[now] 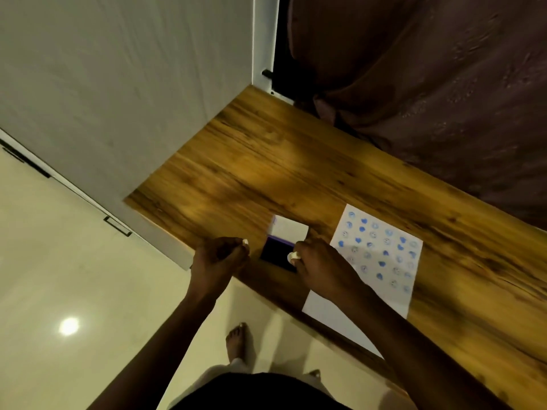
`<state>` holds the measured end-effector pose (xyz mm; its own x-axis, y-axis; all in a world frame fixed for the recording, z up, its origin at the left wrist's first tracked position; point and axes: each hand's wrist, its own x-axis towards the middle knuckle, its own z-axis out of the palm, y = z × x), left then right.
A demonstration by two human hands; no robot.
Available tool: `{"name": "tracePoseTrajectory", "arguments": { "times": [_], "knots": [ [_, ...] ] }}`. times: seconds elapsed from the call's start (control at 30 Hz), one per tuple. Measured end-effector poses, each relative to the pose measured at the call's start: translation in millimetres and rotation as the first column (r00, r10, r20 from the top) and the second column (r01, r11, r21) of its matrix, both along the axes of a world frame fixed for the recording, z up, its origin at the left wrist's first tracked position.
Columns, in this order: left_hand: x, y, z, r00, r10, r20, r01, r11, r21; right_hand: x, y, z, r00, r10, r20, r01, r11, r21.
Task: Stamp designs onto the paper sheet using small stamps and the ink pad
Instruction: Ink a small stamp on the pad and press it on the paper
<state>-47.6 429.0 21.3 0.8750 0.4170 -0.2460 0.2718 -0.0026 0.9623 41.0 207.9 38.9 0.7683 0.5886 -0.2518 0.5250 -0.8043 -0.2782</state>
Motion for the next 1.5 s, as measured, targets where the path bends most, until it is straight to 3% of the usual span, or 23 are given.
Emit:
{"name": "tracePoseTrajectory", "arguments": {
  "times": [0.23, 0.43, 0.83, 0.97, 1.07, 1.2, 1.33, 1.5],
  "knots": [
    [8, -2, -8, 0.995, -0.095, -0.024, 0.096, 0.995, 0.039, -11, 15, 1, 0.998, -0.038, -0.046, 0.032, 0.992, -0.12],
    [16, -3, -14, 0.991, -0.127, -0.031, 0.127, 0.992, -0.014, -12, 24, 5, 0.996, -0.06, -0.063, 0.05, 0.986, -0.158],
    [25, -8, -16, 0.975, -0.212, 0.071, 0.217, 0.974, -0.069, -15, 28, 8, 0.995, -0.095, -0.033, 0.09, 0.987, -0.135],
    [30, -14, -14, 0.965, -0.244, 0.092, 0.249, 0.967, -0.058, -9, 20, 5, 0.98, -0.184, -0.081, 0.183, 0.983, -0.02],
    [32, -20, -14, 0.963, -0.257, 0.081, 0.262, 0.963, -0.062, -6, 6, 2, 0.924, -0.327, -0.2, 0.364, 0.911, 0.193],
    [33, -26, -17, 0.953, -0.295, 0.071, 0.302, 0.943, -0.136, -3, -30, 8, 0.768, -0.557, -0.317, 0.64, 0.685, 0.347],
    [32, -36, -18, 0.944, -0.326, 0.046, 0.329, 0.937, -0.114, -11, -66, 2, 0.719, -0.673, -0.175, 0.694, 0.678, 0.241],
    [32, -45, -21, 0.93, -0.366, 0.017, 0.365, 0.923, -0.123, -26, -69, -14, 0.765, -0.642, -0.053, 0.643, 0.754, 0.138]
  ]
}}
